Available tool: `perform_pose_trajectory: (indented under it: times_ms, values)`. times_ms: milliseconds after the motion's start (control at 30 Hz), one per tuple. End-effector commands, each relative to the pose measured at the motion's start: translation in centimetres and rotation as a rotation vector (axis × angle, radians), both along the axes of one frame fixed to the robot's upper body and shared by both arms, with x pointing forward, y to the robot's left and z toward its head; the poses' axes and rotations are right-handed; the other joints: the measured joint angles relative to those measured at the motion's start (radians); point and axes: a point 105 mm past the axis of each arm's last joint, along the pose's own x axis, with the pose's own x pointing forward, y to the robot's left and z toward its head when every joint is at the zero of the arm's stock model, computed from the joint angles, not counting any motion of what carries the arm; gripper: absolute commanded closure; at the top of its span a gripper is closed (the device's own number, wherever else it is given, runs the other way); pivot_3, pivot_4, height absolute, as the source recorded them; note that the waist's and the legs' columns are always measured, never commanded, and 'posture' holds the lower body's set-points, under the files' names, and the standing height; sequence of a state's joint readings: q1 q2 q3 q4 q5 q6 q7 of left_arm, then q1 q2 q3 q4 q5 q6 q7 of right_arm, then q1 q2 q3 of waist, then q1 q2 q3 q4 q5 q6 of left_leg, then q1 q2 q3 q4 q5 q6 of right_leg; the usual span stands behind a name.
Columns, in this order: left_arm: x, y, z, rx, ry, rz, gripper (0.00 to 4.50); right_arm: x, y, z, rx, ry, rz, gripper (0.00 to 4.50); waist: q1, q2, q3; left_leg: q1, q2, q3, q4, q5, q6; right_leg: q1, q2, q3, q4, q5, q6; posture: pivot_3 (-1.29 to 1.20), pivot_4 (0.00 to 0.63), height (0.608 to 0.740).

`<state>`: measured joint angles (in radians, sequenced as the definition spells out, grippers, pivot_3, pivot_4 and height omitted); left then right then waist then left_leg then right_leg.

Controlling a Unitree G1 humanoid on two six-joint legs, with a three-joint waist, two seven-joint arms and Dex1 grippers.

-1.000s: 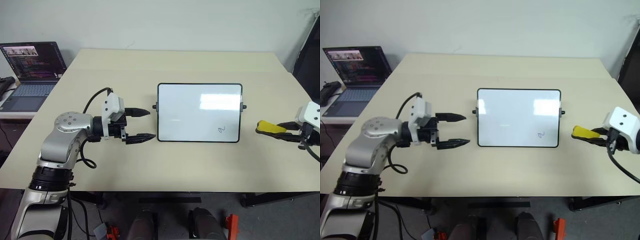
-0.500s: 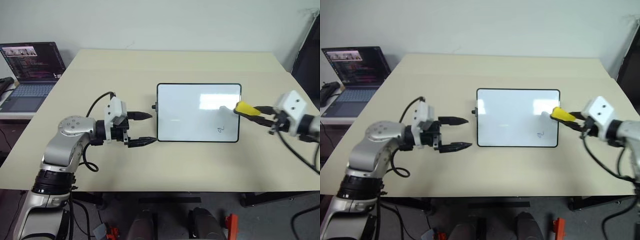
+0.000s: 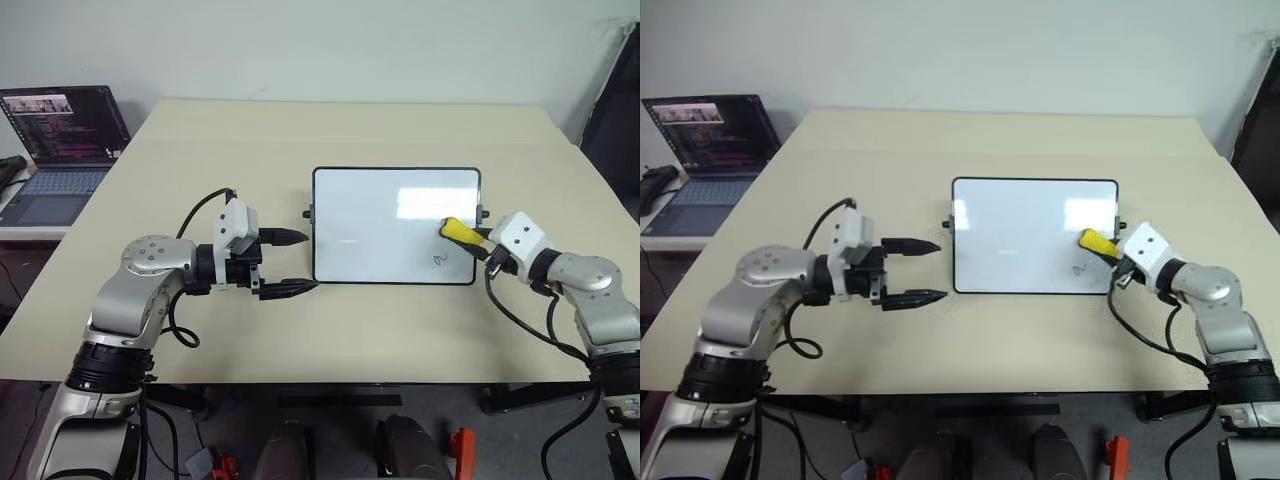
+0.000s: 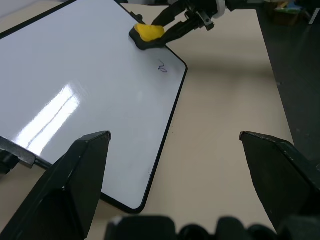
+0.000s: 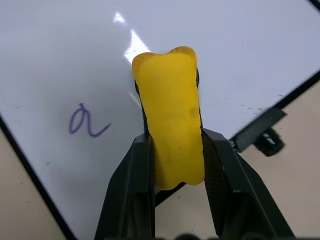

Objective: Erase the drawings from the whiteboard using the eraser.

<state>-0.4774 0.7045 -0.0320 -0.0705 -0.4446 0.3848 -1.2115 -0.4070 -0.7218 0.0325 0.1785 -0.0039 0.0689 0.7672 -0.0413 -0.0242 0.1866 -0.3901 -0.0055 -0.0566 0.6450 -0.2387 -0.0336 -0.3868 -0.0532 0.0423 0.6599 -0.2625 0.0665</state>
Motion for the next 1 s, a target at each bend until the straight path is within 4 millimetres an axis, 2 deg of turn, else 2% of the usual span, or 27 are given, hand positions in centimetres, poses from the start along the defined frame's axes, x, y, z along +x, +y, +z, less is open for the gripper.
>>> perform_pose_trajectory:
  times_ms: [33, 133, 233, 367, 467, 533, 600, 667, 700, 767, 800, 867, 900, 967, 1000]
  values:
    - [-0.3, 0.0, 1.5, -0.007, -0.054, -0.013, 0.0, -0.9, 1.4, -4.1, -0.071, 0.152, 0.036, 3.54, -0.007, -0.001, 0.0, 0.002, 0.0, 0.0, 0.0, 0.0, 0.0, 0.001, 0.0, 0.0, 0.0, 0.0, 0.0, 0.0, 0.15, 0.74]
    - [-0.4, 0.0, 1.5, -0.007, -0.055, -0.011, 0.0, -1.7, 2.8, -5.7, -0.085, 0.215, 0.079, 3.54, -0.015, -0.002, -0.001, 0.01, 0.0, 0.001, 0.0, 0.0, 0.0, 0.008, 0.0, 0.001, 0.0, 0.0, 0.0, 0.0, 0.15, 0.74]
    - [-0.4, 0.0, 1.5, -0.007, -0.055, -0.01, 0.0, -4.1, 3.9, -8.1, -0.123, 0.355, 0.15, 3.54, -0.015, -0.005, -0.003, 0.015, 0.001, 0.001, 0.0, 0.0, 0.0, 0.013, 0.0, 0.001, 0.0, -0.002, 0.003, 0.0, 0.15, 0.74]
    - [-0.4, 0.0, 1.6, -0.005, -0.055, -0.009, 0.0, -4.7, 3.5, -8.1, -0.124, 0.388, 0.137, 3.54, -0.01, -0.007, -0.005, 0.017, 0.001, 0.001, 0.0, 0.0, 0.0, 0.015, 0.0, 0.002, 0.0, -0.005, -0.001, 0.0, 0.15, 0.74]
    - [-0.3, -0.1, 1.7, -0.005, -0.056, -0.012, 0.0, -4.4, 3.3, -6.7, -0.087, 0.355, 0.129, 3.54, -0.002, -0.008, -0.005, 0.016, 0.001, 0.0, -0.001, 0.0, 0.0, 0.015, 0.0, 0.0, -0.001, -0.004, 0.0, 0.0, 0.15, 0.74]
    - [-0.3, -0.2, 1.8, -0.008, -0.06, -0.018, 0.0, -4.0, 3.8, -3.2, 0.06, 0.288, 0.142, 3.54, 0.002, -0.008, -0.005, 0.014, 0.001, -0.001, -0.001, 0.0, 0.0, 0.013, 0.0, 0.0, -0.001, -0.003, 0.0, 0.0, 0.15, 0.74]
    - [-0.2, -0.4, 2.2, -0.017, -0.066, -0.026, 0.0, -3.9, 3.2, 1.7, 0.242, 0.203, 0.146, 3.54, 0.006, -0.005, -0.003, 0.01, 0.001, -0.002, -0.001, 0.0, 0.0, 0.009, 0.0, -0.001, -0.001, -0.002, -0.001, 0.0, 0.15, 0.74]
    - [-0.3, -0.6, 2.5, -0.03, -0.072, -0.039, 0.0, -4.2, 1.1, 6.0, 0.394, 0.119, 0.12, 3.54, 0.008, -0.002, -0.001, 0.002, 0.0, -0.001, -0.001, 0.0, 0.0, 0.002, 0.0, 0.0, 0.0, 0.0, -0.001, 0.0, 0.15, 0.74]
    - [-0.4, -0.8, 2.7, -0.038, -0.073, -0.047, 0.0, -4.2, -0.6, 7.9, 0.448, 0.063, 0.077, 3.54, 0.01, -0.001, -0.001, -0.001, 0.0, -0.001, 0.0, 0.0, 0.0, -0.001, -0.001, 0.0, 0.001, 0.0, 0.0, 0.0, 0.15, 0.74]
    - [-0.5, -1.2, 2.8, -0.05, -0.07, -0.063, 0.0, -3.9, -4.6, 9.6, 0.5, -0.02, -0.086, 3.54, 0.013, -0.001, 0.0, -0.004, -0.001, -0.003, 0.0, 0.0, 0.0, -0.003, -0.001, -0.001, 0.0, 0.001, 0.0, 0.0, 0.15, 0.74]
    - [-0.6, -1.4, 2.7, -0.054, -0.067, -0.07, 0.0, -3.7, -6.7, 9.7, 0.505, -0.042, -0.188, 3.54, 0.015, -0.001, 0.0, -0.004, -0.001, -0.003, 0.0, 0.0, 0.0, -0.002, -0.001, -0.002, 0.0, 0.001, 0.0, 0.0, 0.15, 0.74]
    - [-0.6, -1.8, 2.5, -0.058, -0.06, -0.085, 0.0, -2.9, -11.2, 8.5, 0.494, -0.052, -0.443, 3.54, 0.018, -0.002, -0.001, -0.005, -0.001, -0.003, -0.001, 0.0, 0.0, -0.002, -0.001, -0.003, -0.002, 0.0, 0.0, 0.0, 0.15, 0.74]
    - [-0.6, -2.0, 2.4, -0.061, -0.058, -0.09, 0.0, -2.7, -12.8, 7.6, 0.487, -0.04, -0.54, 3.54, 0.018, -0.002, -0.001, -0.005, -0.001, -0.003, -0.001, 0.0, 0.0, -0.002, -0.001, -0.003, -0.003, 0.0, 0.0, 0.0, 0.15, 0.74]
    - [-0.6, -2.4, 2.4, -0.07, -0.055, -0.103, 0.0, -2.3, -14.6, 5.8, 0.483, 0.005, -0.67, 3.54, 0.014, -0.001, -0.001, -0.005, -0.001, -0.002, -0.001, 0.0, 0.0, -0.002, -0.001, -0.002, -0.003, 0.0, 0.0, 0.0, 0.15, 0.74]
    - [-0.7, -2.7, 2.4, -0.074, -0.055, -0.111, 0.0, -2.1, -14.7, 4.4, 0.474, 0.058, -0.683, 3.54, 0.014, -0.001, 0.0, -0.005, -0.001, -0.001, -0.001, 0.0, 0.0, -0.003, -0.001, -0.001, -0.003, 0.0, 0.0, 0.0, 0.15, 0.74]
